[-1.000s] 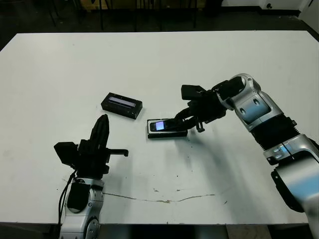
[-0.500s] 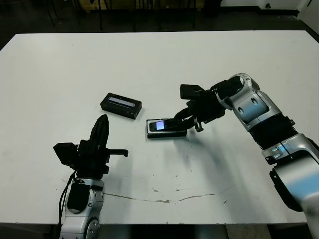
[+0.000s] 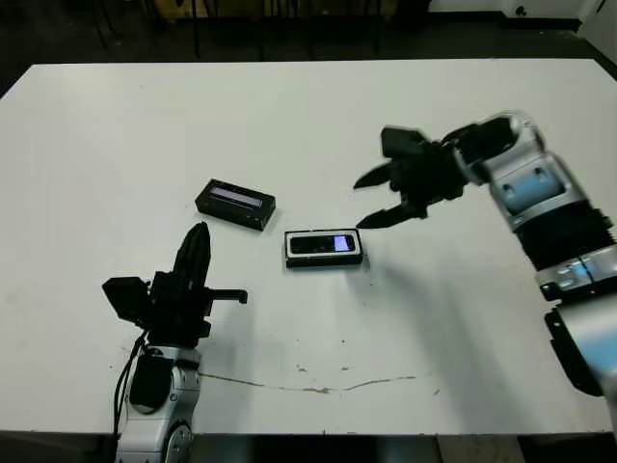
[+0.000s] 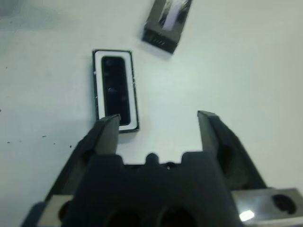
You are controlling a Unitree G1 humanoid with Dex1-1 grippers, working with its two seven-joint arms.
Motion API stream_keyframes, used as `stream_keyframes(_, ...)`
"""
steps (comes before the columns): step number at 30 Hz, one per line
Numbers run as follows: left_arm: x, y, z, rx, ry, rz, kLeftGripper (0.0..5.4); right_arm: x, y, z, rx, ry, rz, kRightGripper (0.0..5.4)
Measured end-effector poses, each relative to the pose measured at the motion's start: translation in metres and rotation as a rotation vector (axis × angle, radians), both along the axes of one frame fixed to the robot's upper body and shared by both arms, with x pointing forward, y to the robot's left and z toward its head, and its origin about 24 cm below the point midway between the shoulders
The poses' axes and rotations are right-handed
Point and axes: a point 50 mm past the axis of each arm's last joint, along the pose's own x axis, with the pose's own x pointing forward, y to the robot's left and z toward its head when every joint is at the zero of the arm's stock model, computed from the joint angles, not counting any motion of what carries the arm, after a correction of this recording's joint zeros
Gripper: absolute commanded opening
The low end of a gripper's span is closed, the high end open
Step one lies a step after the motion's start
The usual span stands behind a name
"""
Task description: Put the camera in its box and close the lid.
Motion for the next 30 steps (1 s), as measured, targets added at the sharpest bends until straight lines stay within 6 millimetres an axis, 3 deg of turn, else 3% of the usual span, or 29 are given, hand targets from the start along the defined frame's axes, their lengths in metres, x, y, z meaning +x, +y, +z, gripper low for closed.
stream_keyframes(6, 0.0, 0.0, 0.0, 0.004, 0.0, 0.002, 0.0, -0.001, -0.008, 0.022, 0.125, -0.086, -0.026, 5.0)
stream_keyframes(9, 0.0, 0.0, 0.0, 0.004, -0.001, 0.003, 0.0, -0.004, -0.016, 0.031, 0.258, -0.155, -0.144, 5.38)
stream_keyframes(12, -0.001, 0.0, 0.001, 0.004, -0.004, 0.005, 0.0, -0.014, -0.025, 0.027, 0.369, -0.262, -0.342, 5.22)
stream_keyframes(17, -0.002, 0.006, 0.012, 0.087, -0.017, -0.007, 0.0, -0.038, -0.036, 0.01, 0.438, -0.365, -0.525, 4.38)
stream_keyframes(20, -0.001, 0.019, 0.034, 0.246, -0.035, -0.038, 0.0, -0.052, -0.043, 0.0, 0.459, -0.367, -0.567, 3.83)
stream_keyframes(23, 0.006, 0.028, 0.07, 0.382, -0.097, -0.095, 0.0, -0.065, -0.048, -0.01, 0.476, -0.341, -0.582, 3.28)
stream_keyframes(30, 0.047, 0.026, 0.159, 0.685, -0.287, -0.257, 0.0, -0.085, -0.052, -0.011, 0.504, -0.328, -0.608, 2.02)
